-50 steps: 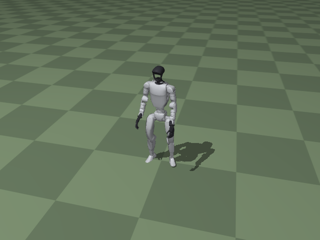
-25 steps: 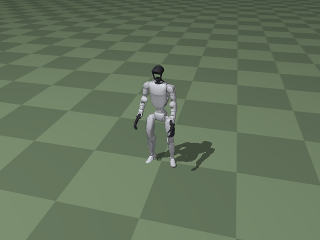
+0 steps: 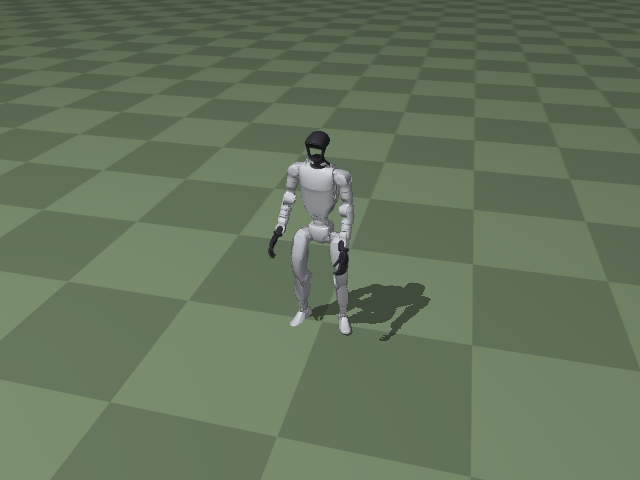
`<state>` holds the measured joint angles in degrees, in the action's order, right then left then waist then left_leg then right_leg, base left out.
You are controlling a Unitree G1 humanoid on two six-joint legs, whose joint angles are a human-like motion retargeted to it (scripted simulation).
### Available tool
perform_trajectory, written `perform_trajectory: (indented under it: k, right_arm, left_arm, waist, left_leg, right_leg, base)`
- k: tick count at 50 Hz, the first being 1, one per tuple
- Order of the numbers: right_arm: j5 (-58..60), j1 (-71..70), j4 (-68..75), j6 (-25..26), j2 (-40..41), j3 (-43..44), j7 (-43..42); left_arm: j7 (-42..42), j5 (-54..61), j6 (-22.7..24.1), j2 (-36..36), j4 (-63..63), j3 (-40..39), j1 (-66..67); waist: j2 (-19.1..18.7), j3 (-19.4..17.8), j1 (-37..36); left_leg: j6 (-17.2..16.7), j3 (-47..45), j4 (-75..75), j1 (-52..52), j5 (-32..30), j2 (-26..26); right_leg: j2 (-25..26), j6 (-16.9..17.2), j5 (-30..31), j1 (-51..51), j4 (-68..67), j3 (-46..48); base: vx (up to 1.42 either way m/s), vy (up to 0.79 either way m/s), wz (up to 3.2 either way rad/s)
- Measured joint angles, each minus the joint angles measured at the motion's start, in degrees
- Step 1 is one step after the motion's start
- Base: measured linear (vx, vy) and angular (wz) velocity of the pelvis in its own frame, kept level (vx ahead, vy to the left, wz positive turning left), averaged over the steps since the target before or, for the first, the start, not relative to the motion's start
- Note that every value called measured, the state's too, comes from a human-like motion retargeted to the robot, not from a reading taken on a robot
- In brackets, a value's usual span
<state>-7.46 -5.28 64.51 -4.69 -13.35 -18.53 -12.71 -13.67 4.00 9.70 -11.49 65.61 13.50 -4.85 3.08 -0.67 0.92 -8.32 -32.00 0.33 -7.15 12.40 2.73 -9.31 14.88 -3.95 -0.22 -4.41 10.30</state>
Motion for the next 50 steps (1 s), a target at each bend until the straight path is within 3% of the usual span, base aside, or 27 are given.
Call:
perform_trajectory:
  k: [21,50]
  right_arm:
    - [-1.3,2.1,2.8,-0.2,0.3,0.3,0.7]
    - [0.7,-0.1,-0.5,-0.7,-0.4,-1.3,-0.4]
  left_arm:
    - [-0.2,0.6,0.9,-0.5,0.3,1.6,-1.9]
    - [-1.0,-1.1,0.7,-0.5,0.8,1.0,0.3]
  waist:
    - [-1.5,0.0,-2.6]
    - [0.8,-0.7,-3.4]
  left_leg:
    - [0.0,0.6,0.0,0.3,-0.4,-0.3]
    - [-0.2,2.1,0.5,0.9,-0.7,-0.2]
  right_leg:
    - [-0.3,0.1,0.1,-0.1,-0.1,0.4]
    - [-0.5,-0.5,0.0,0.3,-0.4,1.7]
  base:
    - [0.00,0.01,0.05]
    - [0.00,0.00,0.01]
